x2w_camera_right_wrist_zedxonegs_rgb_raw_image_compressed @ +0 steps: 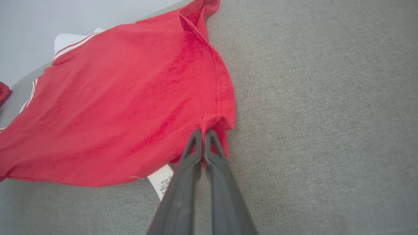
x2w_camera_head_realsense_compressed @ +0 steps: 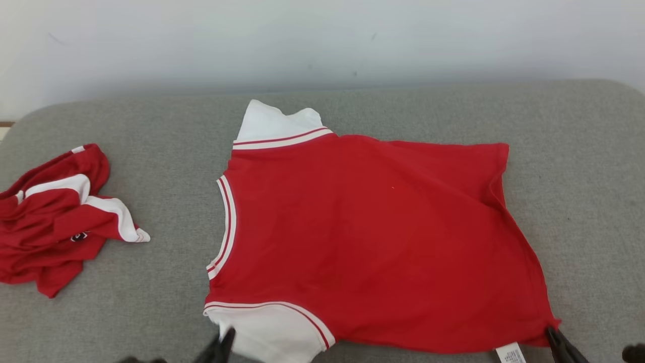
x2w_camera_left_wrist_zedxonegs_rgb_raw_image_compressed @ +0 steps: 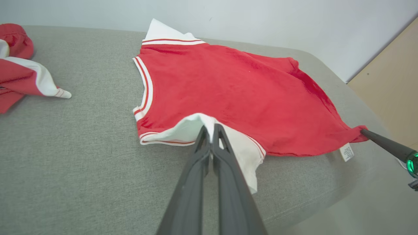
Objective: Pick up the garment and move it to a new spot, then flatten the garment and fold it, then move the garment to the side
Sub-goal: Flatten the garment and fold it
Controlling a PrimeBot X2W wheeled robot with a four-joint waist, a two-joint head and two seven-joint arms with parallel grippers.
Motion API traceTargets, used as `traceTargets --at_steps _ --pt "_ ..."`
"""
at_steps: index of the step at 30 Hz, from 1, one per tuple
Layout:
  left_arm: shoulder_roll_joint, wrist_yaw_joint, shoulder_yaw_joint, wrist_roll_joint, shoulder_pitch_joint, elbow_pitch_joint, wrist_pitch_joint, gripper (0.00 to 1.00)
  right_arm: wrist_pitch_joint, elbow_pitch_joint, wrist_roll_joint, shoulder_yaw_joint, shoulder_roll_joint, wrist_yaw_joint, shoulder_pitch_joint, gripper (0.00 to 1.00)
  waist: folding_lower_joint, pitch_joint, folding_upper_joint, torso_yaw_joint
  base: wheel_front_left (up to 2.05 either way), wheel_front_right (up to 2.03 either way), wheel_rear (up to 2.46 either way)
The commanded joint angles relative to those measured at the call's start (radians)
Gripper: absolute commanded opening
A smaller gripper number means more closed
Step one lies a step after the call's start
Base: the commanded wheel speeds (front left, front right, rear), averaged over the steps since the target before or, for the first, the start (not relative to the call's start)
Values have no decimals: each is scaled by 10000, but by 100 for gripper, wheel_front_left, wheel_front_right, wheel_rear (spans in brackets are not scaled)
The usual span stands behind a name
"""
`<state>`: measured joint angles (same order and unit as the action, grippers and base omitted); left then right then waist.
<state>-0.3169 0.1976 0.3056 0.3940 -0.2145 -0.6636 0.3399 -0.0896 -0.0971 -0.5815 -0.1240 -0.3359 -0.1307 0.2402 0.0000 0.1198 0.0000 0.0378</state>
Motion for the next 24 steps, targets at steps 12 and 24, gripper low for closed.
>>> traceTargets --at_steps 12,24 --pt "-47 -805 -298 382 3155 1765 173 0 -924 -25 -338 -147 -293 -2 -2214 0 0 1391 0 -736 0 0 0" --pt "455 -1128 -650 950 5203 3755 -417 0 -740 1007 -813 -638 -753 -2 -4046 0 0 2309 0 -868 0 0 0"
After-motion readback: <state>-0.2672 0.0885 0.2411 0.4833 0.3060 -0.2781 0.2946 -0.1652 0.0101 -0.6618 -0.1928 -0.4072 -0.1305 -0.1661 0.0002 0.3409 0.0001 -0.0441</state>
